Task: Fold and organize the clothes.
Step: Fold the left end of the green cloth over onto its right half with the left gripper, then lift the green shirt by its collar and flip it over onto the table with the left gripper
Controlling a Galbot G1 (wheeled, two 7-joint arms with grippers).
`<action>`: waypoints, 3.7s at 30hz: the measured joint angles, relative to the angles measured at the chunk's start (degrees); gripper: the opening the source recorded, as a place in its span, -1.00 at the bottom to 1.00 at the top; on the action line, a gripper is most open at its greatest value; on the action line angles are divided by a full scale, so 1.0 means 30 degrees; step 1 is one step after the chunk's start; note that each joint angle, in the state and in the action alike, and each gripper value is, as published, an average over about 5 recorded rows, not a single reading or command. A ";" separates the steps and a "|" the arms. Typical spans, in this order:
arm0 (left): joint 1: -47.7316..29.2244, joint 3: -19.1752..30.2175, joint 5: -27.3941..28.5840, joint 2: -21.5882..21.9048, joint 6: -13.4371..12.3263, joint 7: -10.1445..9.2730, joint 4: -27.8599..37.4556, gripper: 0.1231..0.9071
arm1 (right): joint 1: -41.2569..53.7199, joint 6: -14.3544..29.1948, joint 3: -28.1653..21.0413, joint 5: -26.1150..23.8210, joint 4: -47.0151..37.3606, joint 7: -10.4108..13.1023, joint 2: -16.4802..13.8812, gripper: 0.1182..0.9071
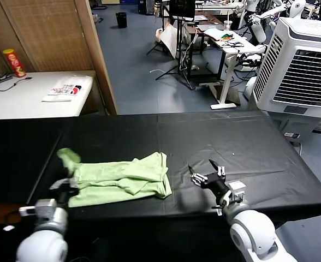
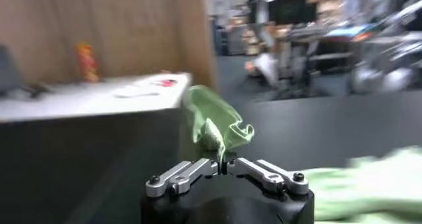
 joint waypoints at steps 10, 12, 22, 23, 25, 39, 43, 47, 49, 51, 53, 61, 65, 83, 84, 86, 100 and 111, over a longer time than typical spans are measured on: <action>-0.2457 0.4141 -0.0593 -0.2733 0.0079 -0.0293 0.1727 -0.93 | -0.0385 0.0031 0.0418 -0.0383 -0.0341 -0.0049 0.0294 0.72; -0.2904 0.4523 -0.0742 -0.3042 0.0122 -0.0335 0.2095 -0.93 | -0.0376 0.0030 0.0392 -0.0442 -0.0421 -0.0049 0.0368 0.72; -0.3631 0.5468 -0.0693 -0.3743 0.0126 -0.0260 0.2956 -0.93 | -0.0174 0.0008 0.0006 -0.0705 -0.0827 -0.0050 0.0733 0.72; -0.3613 0.5532 -0.0656 -0.3756 0.0119 -0.0225 0.2961 -0.93 | -0.0165 0.0008 -0.0006 -0.0715 -0.0854 -0.0050 0.0748 0.72; -0.3572 0.5642 -0.0555 -0.3802 0.0092 -0.0147 0.3001 -0.93 | -0.0154 0.0007 -0.0010 -0.0720 -0.0900 -0.0053 0.0747 0.72; -0.3068 0.5935 -0.1815 -0.5620 -0.0432 0.0516 0.3666 0.18 | 0.0713 0.0009 -0.0773 -0.0616 -0.1738 -0.0388 0.0842 0.72; -0.2808 0.5612 -0.2533 -0.5819 -0.0522 0.0811 0.2951 0.59 | 0.1376 0.0006 -0.1388 -0.0269 -0.2182 -0.0771 0.0820 0.72; -0.2696 0.4444 -0.2618 -0.5238 -0.0906 0.0954 0.2018 0.71 | 0.2433 -0.0032 -0.2368 0.0223 -0.2662 -0.1244 0.0848 0.72; -0.2582 0.3530 -0.2491 -0.4400 -0.1145 0.0997 0.1744 0.72 | 0.3172 -0.0056 -0.3087 0.0369 -0.2973 -0.1425 0.0944 0.72; -0.2418 0.2481 -0.2293 -0.3462 -0.1338 0.1062 0.1652 0.72 | 0.3947 -0.0066 -0.3879 0.0288 -0.3323 -0.1525 0.1064 0.72; -0.2211 0.1428 -0.2157 -0.2716 -0.1471 0.1120 0.1670 0.72 | 0.4758 -0.0072 -0.4745 -0.0046 -0.3766 -0.1601 0.1235 0.72; -0.1396 -0.1390 -0.2187 -0.2071 -0.1916 0.1352 0.2149 0.72 | 0.6682 -0.0313 -0.6988 -0.4115 -0.6089 -0.0165 0.2195 0.72; -0.1223 -0.1872 -0.2565 -0.2324 -0.2101 0.1557 0.2534 0.72 | 0.6620 0.0463 -0.6963 -0.5655 -0.6565 0.0610 0.2619 0.72; -0.0591 -0.1821 -0.6946 -0.3955 -0.3045 0.2201 0.3608 0.72 | 0.4768 0.1476 -0.5349 -0.4025 -0.4003 0.0096 0.1823 0.72; -0.0551 -0.1793 -0.7015 -0.4050 -0.3103 0.2278 0.3676 0.72 | 0.4681 0.1486 -0.5334 -0.4026 -0.3919 0.0068 0.1803 0.72; -0.0481 -0.1769 -0.7190 -0.4244 -0.3193 0.2415 0.3777 0.71 | 0.4549 0.1503 -0.5331 -0.4033 -0.3803 0.0013 0.1780 0.72; -0.0631 -0.1755 -0.8145 -0.5096 -0.3418 0.2752 0.4464 -0.87 | 0.4301 0.1550 -0.5338 -0.4117 -0.3644 -0.0150 0.1712 0.72; -0.1006 -0.1779 -0.6409 -0.4882 -0.3568 0.2366 0.4532 -0.99 | 0.3868 0.1605 -0.5146 -0.4275 -0.3415 -0.0148 0.1799 0.72</action>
